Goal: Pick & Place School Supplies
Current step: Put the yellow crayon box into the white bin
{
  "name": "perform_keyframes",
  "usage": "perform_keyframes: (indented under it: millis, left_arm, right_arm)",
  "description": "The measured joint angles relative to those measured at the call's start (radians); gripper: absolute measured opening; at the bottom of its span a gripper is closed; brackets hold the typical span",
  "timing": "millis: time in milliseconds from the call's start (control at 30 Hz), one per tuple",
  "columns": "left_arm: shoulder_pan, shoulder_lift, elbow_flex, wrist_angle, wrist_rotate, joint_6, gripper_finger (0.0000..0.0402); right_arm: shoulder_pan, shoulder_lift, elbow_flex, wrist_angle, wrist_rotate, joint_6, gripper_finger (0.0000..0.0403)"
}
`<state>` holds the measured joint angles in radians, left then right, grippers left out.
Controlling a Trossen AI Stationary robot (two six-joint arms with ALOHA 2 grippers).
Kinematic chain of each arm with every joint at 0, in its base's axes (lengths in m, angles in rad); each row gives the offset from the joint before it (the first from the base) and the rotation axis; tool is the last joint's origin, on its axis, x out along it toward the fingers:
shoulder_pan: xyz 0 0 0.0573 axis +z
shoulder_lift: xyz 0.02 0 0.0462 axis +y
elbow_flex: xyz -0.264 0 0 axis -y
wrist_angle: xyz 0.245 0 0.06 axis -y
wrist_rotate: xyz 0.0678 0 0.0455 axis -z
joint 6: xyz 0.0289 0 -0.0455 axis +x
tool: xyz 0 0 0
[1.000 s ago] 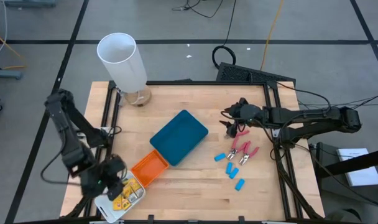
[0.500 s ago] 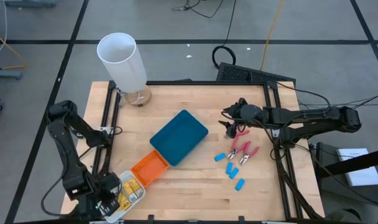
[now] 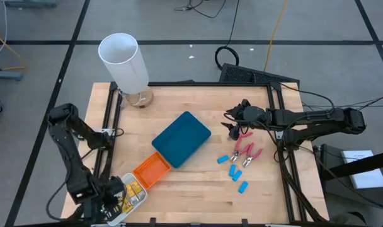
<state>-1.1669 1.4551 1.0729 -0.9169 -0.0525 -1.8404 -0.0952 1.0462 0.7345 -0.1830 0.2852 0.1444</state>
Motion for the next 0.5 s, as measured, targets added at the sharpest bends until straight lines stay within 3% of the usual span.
perform_keyframes:
  millis: [133,267,500]
  left_arm:
    - [0.029,0.000,0.000,-0.021,-0.001,0.041,0.0065]
    - [0.032,0.000,0.000,-0.095,0.000,-0.039,0.0088]
    - [0.010,0.000,0.000,-0.113,-0.009,-0.083,0.0159]
  right_arm:
    - [0.000,0.000,0.000,0.000,0.000,0.000,0.0290]
    - [0.000,0.000,0.000,0.000,0.000,0.000,0.0290]
    - [0.000,0.000,0.000,0.000,0.000,-0.002,0.0290]
